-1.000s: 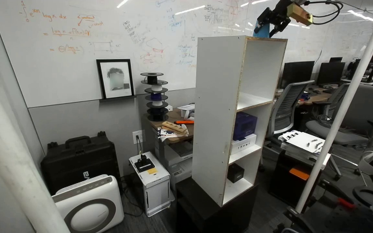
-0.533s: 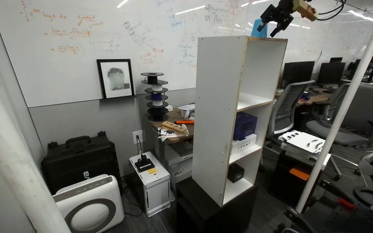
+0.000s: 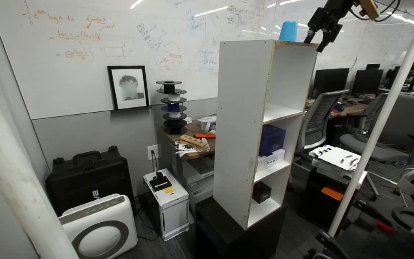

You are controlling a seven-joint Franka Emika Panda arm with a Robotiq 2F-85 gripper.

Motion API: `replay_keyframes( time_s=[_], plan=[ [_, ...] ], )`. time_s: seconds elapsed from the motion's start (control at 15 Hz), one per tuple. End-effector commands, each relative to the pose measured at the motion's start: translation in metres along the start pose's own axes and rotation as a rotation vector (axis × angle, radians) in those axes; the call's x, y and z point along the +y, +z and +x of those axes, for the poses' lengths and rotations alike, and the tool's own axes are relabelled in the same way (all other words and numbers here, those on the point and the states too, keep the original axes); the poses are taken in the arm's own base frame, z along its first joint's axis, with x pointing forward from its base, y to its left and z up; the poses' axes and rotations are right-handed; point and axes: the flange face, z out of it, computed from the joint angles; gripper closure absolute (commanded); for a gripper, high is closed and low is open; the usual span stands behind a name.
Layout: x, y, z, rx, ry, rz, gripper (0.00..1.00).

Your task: Put the blue cup on top of the shelf

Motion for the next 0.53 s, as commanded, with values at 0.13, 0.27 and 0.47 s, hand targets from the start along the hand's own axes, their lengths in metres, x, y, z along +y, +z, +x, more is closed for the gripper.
replay_keyframes(
  time_s=[0.13, 0.27, 0.47],
  plan=[
    [-0.001, 0.033, -0.036, -0.206, 0.001, 0.040, 0.00],
    [0.000, 0.051, -0.048, -0.274, 0.006, 0.054, 0.00],
    [0.001, 0.055, -0.050, -0.284, 0.007, 0.056, 0.00]
  ],
)
